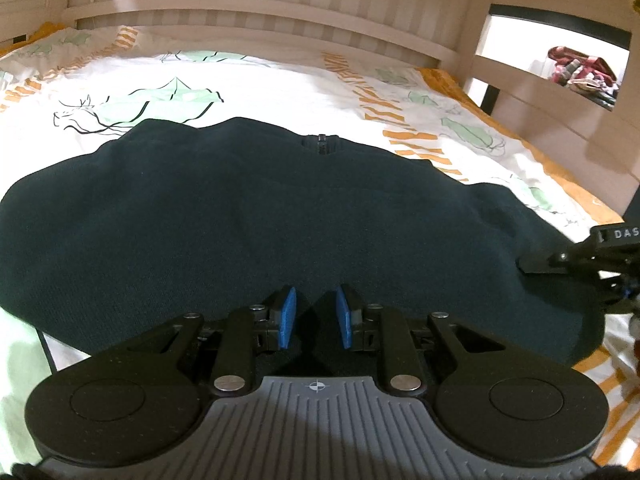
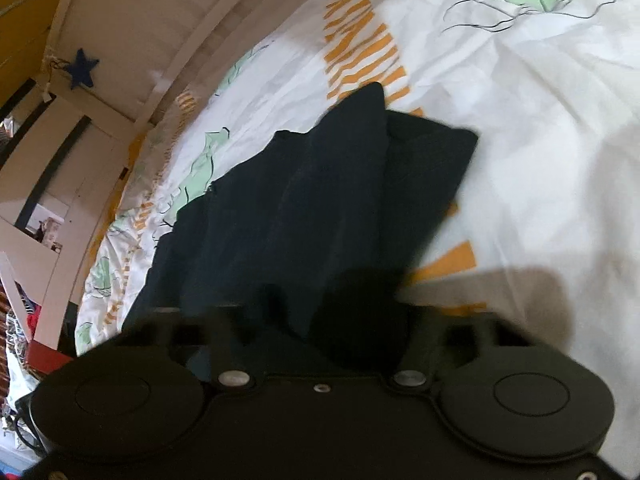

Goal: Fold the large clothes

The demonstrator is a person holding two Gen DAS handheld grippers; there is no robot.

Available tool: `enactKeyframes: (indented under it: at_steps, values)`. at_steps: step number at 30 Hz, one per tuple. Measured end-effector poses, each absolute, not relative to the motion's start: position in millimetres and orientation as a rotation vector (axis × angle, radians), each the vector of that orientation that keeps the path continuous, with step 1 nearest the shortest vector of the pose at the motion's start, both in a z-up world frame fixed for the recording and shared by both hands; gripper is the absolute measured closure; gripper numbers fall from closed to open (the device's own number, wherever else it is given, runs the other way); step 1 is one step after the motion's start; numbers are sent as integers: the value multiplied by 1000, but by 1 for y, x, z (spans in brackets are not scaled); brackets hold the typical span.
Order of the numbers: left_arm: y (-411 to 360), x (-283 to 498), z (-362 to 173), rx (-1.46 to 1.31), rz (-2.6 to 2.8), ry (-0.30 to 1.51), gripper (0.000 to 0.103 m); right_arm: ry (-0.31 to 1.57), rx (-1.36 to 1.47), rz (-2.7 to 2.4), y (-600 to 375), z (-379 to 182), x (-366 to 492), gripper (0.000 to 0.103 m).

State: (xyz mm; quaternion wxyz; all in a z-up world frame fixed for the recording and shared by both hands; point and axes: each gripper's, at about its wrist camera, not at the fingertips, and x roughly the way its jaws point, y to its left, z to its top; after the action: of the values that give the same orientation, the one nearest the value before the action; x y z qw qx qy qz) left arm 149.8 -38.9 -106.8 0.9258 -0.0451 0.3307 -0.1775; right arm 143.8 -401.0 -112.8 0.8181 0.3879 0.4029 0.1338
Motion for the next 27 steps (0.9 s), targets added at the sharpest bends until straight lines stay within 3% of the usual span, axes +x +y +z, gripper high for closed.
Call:
enactKeyframes:
  at_steps: [3,6,18,27]
  values:
    - [-38,150,-107,-100,-367,685,80,821,802,301,-400,-101,141,71]
    - [-35,152,-108,-107,-374,686,80,776,800,332,-396,-83,139,73]
    - [-16,155,-112,-244,-400,688,80,751,710,482,-332,-5,176,74]
    - [11,136,-112,-308,-387,692,80,861,584,644,-228,11,232,74]
